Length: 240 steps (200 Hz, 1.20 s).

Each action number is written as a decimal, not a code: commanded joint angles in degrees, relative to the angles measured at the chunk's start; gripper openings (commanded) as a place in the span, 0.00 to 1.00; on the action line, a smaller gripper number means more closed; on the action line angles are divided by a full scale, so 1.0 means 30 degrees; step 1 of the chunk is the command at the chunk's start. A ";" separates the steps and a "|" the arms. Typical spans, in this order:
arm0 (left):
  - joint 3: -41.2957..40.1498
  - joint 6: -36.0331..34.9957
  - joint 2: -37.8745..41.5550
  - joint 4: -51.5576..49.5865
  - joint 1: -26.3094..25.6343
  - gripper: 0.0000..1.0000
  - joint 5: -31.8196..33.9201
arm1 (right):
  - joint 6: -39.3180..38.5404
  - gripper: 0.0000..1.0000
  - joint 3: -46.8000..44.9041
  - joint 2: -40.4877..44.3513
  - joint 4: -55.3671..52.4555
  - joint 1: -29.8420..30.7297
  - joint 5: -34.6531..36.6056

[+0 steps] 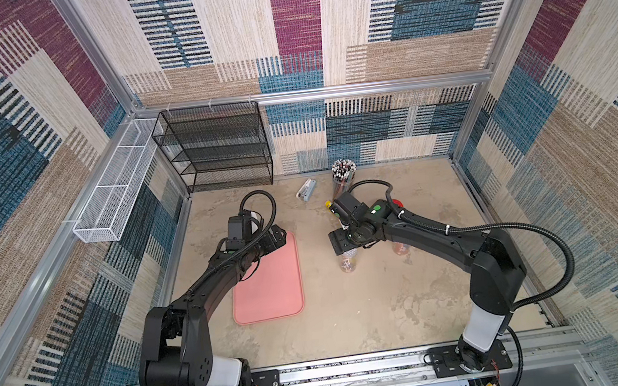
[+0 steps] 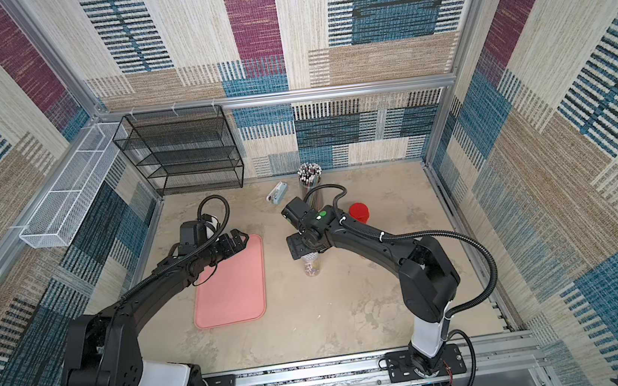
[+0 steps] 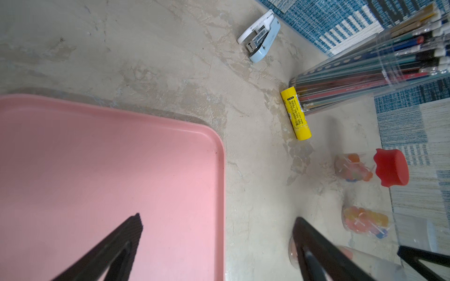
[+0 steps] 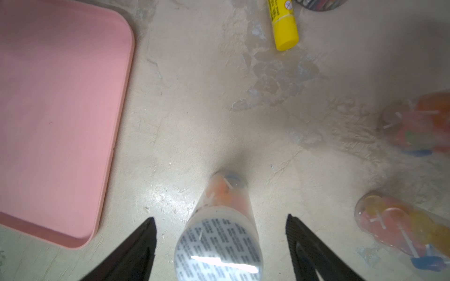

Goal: Pour the candies out of the jar
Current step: Pick up the jar from the center of the board.

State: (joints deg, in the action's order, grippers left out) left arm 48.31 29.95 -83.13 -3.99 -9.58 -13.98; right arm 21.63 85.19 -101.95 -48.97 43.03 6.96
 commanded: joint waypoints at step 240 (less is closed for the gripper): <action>0.4035 -0.8989 0.1933 -0.1007 -0.1539 0.92 -0.6573 | -0.7226 0.41 0.6716 0.0238 -0.2946 -0.4593 -0.7979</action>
State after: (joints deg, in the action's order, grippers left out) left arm 60.31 15.29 -78.28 -8.27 -11.79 -25.91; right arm 8.23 100.25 -99.70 -51.92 30.87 -9.13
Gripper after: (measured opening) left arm 0.928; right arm 0.560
